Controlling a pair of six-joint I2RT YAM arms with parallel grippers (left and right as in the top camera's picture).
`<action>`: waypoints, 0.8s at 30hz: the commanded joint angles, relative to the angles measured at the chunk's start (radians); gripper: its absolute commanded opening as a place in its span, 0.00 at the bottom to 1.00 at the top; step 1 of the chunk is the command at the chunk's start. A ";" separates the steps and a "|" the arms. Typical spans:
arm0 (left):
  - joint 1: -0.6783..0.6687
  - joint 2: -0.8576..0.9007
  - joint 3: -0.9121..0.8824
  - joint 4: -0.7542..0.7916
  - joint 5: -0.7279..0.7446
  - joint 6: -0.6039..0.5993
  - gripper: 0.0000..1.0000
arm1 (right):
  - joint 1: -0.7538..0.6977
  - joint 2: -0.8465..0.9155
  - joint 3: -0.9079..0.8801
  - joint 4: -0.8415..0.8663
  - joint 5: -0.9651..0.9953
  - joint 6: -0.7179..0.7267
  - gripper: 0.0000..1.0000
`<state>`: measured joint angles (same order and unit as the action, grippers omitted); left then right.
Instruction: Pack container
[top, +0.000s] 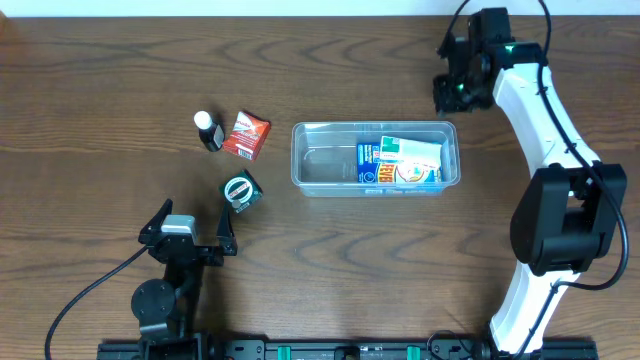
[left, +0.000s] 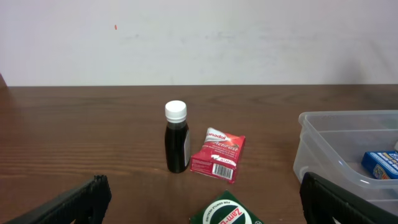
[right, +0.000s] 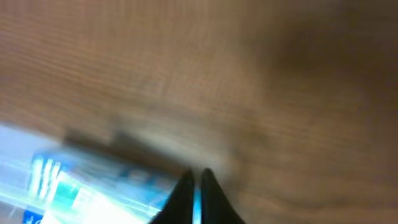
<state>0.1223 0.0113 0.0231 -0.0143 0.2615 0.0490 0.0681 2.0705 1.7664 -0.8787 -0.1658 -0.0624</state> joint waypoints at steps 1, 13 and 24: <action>-0.003 -0.005 -0.019 -0.031 0.006 -0.005 0.98 | -0.056 -0.001 0.006 0.042 0.066 0.027 0.26; -0.003 -0.005 -0.019 -0.031 0.006 -0.005 0.98 | -0.280 -0.001 0.006 0.056 0.098 0.058 0.99; -0.003 -0.005 -0.019 -0.031 0.006 -0.005 0.98 | -0.337 -0.001 0.006 0.056 0.098 0.058 0.99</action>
<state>0.1223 0.0113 0.0231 -0.0147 0.2615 0.0490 -0.2592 2.0705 1.7664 -0.8219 -0.0704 -0.0174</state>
